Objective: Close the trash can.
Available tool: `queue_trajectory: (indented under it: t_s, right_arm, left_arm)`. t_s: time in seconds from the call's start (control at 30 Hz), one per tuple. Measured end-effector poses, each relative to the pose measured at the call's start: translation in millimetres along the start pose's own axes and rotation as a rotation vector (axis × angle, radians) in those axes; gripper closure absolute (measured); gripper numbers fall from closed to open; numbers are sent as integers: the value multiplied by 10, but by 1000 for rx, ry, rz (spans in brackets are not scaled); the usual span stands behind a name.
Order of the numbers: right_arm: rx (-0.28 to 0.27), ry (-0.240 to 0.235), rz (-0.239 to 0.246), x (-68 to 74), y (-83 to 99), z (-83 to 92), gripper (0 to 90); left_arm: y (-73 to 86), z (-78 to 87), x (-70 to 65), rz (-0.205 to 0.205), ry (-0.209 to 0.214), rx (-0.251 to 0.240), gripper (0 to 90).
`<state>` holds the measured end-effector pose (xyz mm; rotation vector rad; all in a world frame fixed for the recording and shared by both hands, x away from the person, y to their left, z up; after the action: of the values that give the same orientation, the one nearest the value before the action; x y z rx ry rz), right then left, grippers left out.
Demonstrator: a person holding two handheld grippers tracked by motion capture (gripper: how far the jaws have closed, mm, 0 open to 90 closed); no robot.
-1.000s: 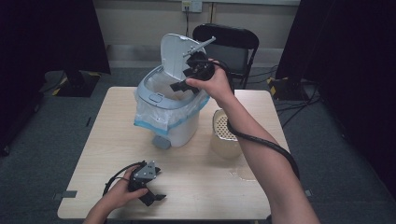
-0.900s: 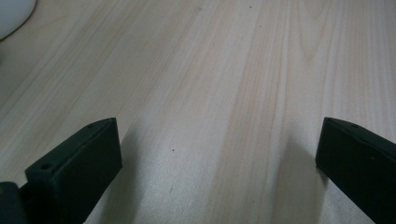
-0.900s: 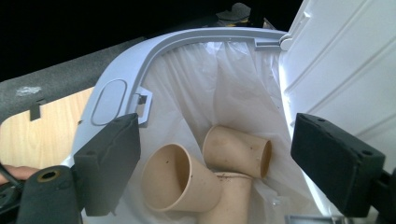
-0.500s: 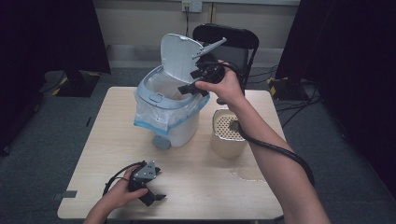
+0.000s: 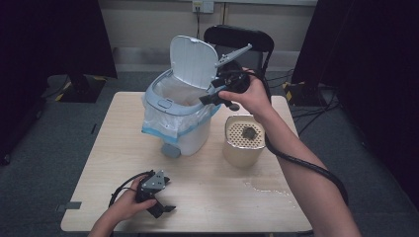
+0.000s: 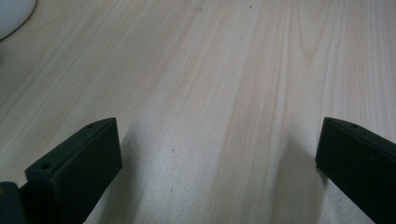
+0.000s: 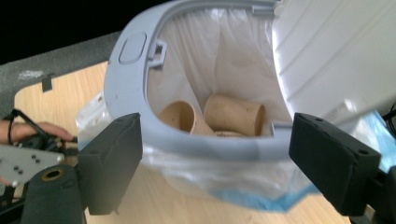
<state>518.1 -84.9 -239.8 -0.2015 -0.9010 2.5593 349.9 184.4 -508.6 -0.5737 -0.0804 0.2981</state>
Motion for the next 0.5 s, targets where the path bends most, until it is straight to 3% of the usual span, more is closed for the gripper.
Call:
queue_trajectory:
  t_s: [0.5]
  right_arm:
    - [10, 34, -26, -145, 118, 136, 171]
  left_arm:
    - [0, -2, -1, 2, -1, -1, 0]
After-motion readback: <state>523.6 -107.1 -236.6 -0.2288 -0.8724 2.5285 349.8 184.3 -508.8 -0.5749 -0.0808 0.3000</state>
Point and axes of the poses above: each handheld gripper's, and its own axes: z roughly backward along the jaws, y roughly out of its underside, x roughly to its left, the point moved 1 cm from there along -z, roughly forward along the jaws, and after that the axes turned 12 degrees about x, right-handed, at the moved point
